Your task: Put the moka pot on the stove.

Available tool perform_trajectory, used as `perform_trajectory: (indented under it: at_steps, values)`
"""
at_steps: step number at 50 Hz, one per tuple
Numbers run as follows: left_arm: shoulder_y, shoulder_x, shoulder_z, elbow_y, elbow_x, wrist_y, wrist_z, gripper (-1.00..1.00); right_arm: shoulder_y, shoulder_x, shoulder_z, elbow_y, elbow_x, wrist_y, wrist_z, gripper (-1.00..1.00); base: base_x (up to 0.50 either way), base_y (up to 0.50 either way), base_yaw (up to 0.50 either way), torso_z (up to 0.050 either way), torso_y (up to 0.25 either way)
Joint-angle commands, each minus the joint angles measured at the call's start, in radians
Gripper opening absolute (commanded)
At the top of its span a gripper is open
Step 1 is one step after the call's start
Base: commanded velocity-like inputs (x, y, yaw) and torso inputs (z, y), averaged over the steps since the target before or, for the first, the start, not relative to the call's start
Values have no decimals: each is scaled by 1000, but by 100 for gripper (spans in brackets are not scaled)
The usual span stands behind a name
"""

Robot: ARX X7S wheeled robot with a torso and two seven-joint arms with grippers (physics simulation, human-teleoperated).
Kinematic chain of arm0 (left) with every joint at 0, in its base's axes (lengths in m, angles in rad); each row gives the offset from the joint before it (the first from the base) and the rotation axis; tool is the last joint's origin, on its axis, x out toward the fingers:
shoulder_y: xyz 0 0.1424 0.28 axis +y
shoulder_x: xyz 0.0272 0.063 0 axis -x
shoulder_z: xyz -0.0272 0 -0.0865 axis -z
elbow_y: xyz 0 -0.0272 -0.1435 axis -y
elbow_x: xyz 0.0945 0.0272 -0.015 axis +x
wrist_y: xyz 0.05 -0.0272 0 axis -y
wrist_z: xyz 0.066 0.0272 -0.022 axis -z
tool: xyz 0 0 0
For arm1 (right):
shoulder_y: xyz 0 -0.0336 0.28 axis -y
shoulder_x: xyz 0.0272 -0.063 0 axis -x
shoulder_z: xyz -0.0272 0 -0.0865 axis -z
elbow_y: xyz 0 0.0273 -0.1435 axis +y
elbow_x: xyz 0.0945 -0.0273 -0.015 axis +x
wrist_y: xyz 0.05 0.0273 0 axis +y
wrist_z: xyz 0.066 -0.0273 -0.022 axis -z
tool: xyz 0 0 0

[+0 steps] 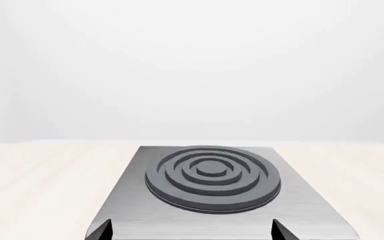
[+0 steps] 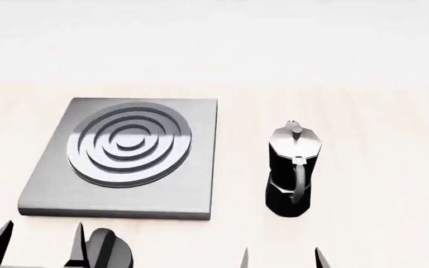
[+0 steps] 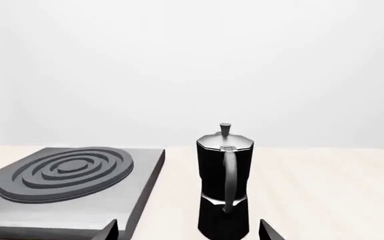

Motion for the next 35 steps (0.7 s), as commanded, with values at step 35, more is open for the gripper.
perform_trajectory:
  at_steps: [35]
  values:
    - [-4,-24,21,-4,-23,7,-24,100,6,34,-67,-29,-53,14,43,100,134,29,0,0,0]
